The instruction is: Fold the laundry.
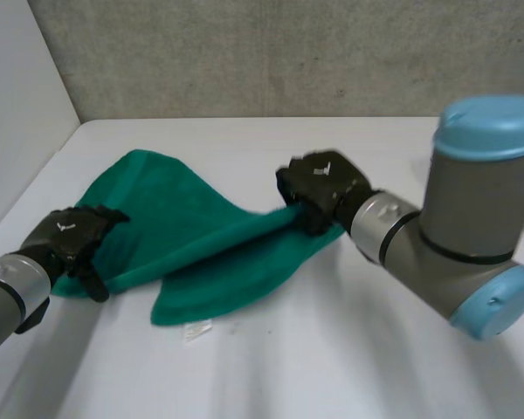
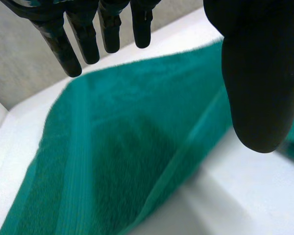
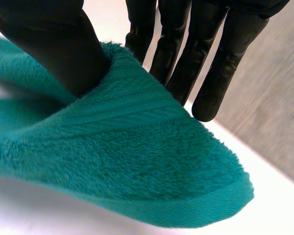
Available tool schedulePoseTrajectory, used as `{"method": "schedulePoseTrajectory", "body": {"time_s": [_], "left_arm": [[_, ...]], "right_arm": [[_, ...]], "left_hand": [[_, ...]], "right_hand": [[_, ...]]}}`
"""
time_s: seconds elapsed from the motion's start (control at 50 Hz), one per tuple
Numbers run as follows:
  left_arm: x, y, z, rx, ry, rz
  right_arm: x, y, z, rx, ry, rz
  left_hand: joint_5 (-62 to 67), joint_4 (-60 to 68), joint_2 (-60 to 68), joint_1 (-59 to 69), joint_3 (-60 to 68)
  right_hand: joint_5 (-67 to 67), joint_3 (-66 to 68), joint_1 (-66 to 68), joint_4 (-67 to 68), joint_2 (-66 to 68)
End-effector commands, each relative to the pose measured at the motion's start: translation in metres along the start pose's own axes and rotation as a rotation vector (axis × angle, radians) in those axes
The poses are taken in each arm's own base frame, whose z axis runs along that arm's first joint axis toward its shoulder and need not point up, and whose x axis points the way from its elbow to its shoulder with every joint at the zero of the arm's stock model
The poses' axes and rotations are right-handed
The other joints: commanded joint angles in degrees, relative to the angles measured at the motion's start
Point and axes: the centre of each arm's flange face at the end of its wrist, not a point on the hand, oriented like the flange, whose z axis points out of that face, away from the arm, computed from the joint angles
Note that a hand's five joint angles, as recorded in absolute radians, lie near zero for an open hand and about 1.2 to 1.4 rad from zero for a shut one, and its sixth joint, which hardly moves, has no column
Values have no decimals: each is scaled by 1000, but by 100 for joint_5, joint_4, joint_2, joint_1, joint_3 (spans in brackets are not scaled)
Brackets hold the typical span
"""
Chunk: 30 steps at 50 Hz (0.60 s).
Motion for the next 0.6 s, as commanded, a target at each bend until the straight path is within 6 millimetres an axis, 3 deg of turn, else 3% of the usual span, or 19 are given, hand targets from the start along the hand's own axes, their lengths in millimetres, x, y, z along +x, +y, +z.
{"method": "schedulePoseTrajectory", "body": {"time_s": [0.02,0.28,0.44,0.54,0.58,0.6], "left_arm": [[5,9,0,-47,24,-15],[16,24,7,-96,83,-32],[51,33,4,-128,196,-27],[57,27,5,-89,197,-69],[55,25,10,-60,180,-81],[52,24,16,-30,154,-89]], "right_arm": [[5,-37,-15,103,23,10],[7,-78,-31,224,39,29],[12,-104,-43,301,61,34],[13,-108,-44,313,62,35],[14,-109,-45,317,68,33],[16,-112,-48,324,76,31]], "left_hand": [[-109,-22,-22,12,-52],[312,398,399,433,368],[362,449,449,483,419],[1402,1489,1489,1523,1459],[2526,2612,2613,2647,2583],[3831,3917,3918,3952,3888]], "right_hand": [[1369,1242,2389,1194,1249],[1369,1242,2389,1194,1249],[1369,1242,2389,1194,1249],[1369,1242,2389,1194,1249],[1369,1242,2389,1194,1249],[1369,1242,2389,1194,1249]]}}
